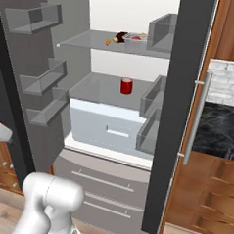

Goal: Place the tupperware on the top shelf of the fridge. Make space for the tupperware among the existing items by rearranging them on the shelves if needed. Close the fridge door when finished.

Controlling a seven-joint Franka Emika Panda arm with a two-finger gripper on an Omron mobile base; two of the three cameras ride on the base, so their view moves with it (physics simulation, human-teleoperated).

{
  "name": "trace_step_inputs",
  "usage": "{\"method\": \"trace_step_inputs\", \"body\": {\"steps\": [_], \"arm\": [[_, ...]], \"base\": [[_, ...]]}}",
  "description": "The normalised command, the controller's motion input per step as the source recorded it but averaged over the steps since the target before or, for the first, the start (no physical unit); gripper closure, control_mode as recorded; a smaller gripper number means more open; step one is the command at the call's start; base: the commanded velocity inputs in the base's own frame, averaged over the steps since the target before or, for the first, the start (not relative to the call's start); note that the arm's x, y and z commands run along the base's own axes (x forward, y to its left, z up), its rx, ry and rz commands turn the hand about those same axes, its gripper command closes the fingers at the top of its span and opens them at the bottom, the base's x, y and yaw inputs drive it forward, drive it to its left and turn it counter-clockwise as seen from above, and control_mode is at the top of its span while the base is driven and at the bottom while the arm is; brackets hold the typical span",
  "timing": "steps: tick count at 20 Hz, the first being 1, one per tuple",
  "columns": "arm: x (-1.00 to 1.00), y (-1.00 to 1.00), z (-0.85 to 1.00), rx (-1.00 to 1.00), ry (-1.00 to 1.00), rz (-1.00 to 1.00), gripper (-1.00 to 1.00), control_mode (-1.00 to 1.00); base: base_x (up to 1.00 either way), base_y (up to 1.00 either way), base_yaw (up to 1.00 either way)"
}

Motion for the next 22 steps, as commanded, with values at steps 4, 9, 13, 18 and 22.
{"method": "trace_step_inputs", "body": {"steps": [4, 9, 13, 18, 22], "arm": [[0.0, 1.0, -0.02, -0.31, -0.06, 0.09, -1.0, -1.0], [0.19, 0.88, 0.0, -0.24, 0.0, 0.01, -1.0, -1.0], [0.56, 0.55, 0.0, -0.15, 0.01, -0.01, -1.0, -1.0], [0.45, 0.5, 0.0, -0.17, 0.0, -0.04, -1.0, -1.0], [0.39, 0.48, -0.11, -0.19, 0.03, -0.04, -1.0, -1.0]], "base": [[0.0, 0.0, 0.0], [0.0, 0.0, 0.0], [0.0, 0.0, 0.0], [0.0, 0.0, 0.0], [0.0, 0.0, 0.0]]}}
